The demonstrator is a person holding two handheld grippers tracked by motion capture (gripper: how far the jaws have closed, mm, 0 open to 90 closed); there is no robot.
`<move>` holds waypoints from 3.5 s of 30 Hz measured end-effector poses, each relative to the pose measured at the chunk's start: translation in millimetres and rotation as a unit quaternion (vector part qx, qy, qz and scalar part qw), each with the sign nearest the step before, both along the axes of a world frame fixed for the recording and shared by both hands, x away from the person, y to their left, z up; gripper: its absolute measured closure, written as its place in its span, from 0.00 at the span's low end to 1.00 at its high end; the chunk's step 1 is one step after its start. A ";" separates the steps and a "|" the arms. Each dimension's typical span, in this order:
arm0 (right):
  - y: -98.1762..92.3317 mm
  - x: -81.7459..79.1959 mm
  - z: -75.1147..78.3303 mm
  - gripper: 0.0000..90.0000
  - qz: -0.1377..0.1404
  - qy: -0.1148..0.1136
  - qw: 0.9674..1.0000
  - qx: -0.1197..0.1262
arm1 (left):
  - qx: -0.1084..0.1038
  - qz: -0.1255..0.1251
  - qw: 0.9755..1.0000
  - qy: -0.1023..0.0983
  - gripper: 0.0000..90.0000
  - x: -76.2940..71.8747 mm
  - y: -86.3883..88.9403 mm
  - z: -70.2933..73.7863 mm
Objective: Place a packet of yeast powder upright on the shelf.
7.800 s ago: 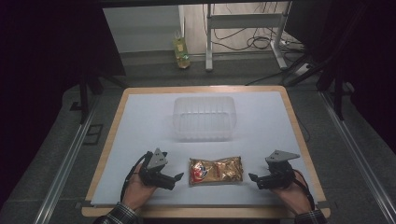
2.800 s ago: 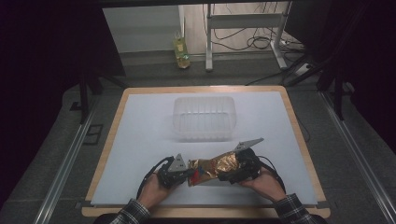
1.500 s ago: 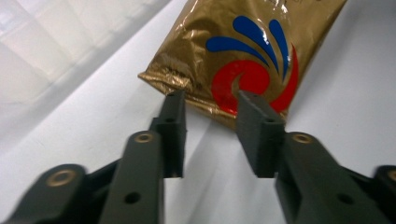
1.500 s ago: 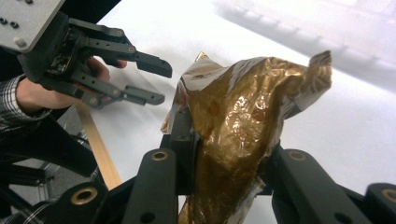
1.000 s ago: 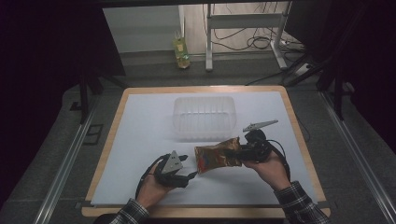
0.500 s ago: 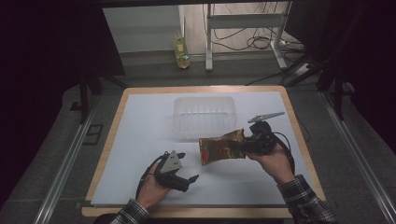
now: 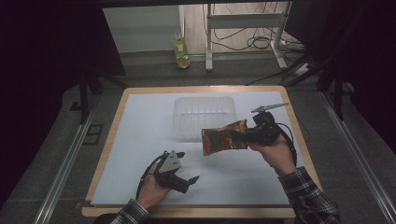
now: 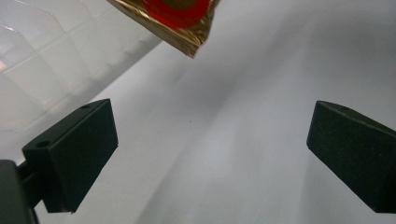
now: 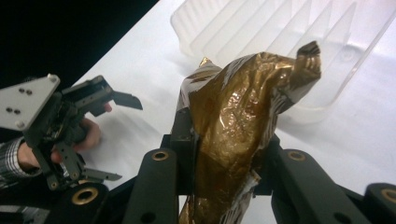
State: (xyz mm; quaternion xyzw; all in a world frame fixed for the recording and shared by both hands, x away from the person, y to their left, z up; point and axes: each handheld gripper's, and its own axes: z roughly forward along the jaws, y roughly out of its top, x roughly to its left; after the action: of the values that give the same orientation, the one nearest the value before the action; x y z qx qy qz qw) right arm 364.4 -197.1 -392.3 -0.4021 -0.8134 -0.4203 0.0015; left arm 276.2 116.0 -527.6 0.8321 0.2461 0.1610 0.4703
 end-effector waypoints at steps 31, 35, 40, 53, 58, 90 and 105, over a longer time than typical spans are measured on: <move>10.3 58.0 24.8 0.77 -0.073 -0.023 0.997 -0.012 | 0.000 -0.004 1.000 -0.009 0.02 -1.2 0.3 0.8; 17.4 68.4 22.5 0.77 -0.080 -0.024 0.996 -0.028 | -0.001 -0.005 1.000 -0.008 0.02 -1.3 0.6 0.9; 23.8 74.9 19.3 0.77 -0.083 -0.020 0.995 -0.041 | 0.001 -0.006 1.000 -0.009 0.02 -1.4 0.1 0.7; 42.9 90.0 12.0 0.76 -0.087 -0.019 0.995 -0.040 | 0.003 -0.007 1.000 -0.009 0.02 -1.6 0.3 0.7; 46.3 93.9 11.5 0.75 -0.090 -0.023 0.995 -0.031 | 0.003 -0.007 1.000 -0.009 0.02 -1.9 0.4 0.9; 91.0 123.9 -23.6 0.73 -0.106 -0.023 0.994 -0.005 | 0.002 -0.010 1.000 -0.009 0.02 -3.0 2.2 1.8; 96.8 125.8 -29.8 0.55 -0.102 -0.043 0.994 -0.015 | 0.001 -0.010 1.000 -0.009 0.02 -3.2 1.6 1.3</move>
State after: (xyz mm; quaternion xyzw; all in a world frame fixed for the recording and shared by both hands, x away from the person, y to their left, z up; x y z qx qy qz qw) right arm 490.2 -100.3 -422.2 -0.4648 -0.7737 -0.4226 -0.0825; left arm 273.0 117.6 -526.3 0.8334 0.2337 0.1637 0.4733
